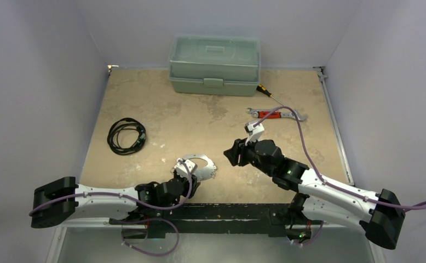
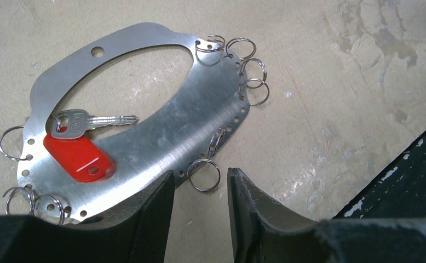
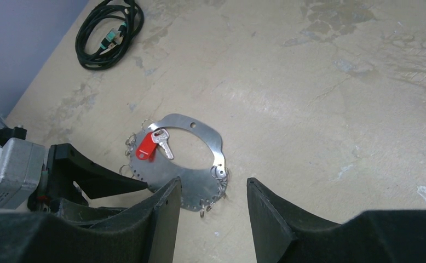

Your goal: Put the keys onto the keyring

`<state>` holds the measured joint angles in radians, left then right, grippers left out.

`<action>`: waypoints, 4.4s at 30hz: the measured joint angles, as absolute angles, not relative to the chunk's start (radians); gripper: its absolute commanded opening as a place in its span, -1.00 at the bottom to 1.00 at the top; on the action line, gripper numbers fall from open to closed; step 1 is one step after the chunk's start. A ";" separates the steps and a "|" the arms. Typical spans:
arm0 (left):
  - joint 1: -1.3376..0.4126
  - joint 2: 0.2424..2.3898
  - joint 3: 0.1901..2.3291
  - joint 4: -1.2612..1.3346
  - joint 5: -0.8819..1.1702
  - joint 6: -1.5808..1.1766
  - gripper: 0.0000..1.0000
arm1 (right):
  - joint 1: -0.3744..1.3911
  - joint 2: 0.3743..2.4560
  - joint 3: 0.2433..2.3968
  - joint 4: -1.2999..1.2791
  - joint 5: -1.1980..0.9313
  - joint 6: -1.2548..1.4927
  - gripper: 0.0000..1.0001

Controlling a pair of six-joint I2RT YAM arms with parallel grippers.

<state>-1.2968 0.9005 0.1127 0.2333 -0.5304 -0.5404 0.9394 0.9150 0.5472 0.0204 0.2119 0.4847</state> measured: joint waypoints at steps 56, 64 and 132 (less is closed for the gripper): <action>-1.299 1.185 0.113 0.567 -0.504 -0.320 -1.00 | 0.939 0.882 0.503 0.015 0.159 0.485 0.02; -1.299 1.073 0.182 0.413 -0.469 -0.290 -1.00 | 0.939 0.833 0.502 0.015 0.102 0.467 0.04; -1.303 0.755 0.710 -0.435 -0.062 0.018 -1.00 | 1.100 0.938 0.320 0.625 -0.400 0.154 -0.41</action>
<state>-1.3029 0.7551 0.7097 -0.4355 -0.0624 0.0181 1.0996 0.9379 0.3202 0.6250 -0.4004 0.1535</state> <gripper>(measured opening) 0.008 0.296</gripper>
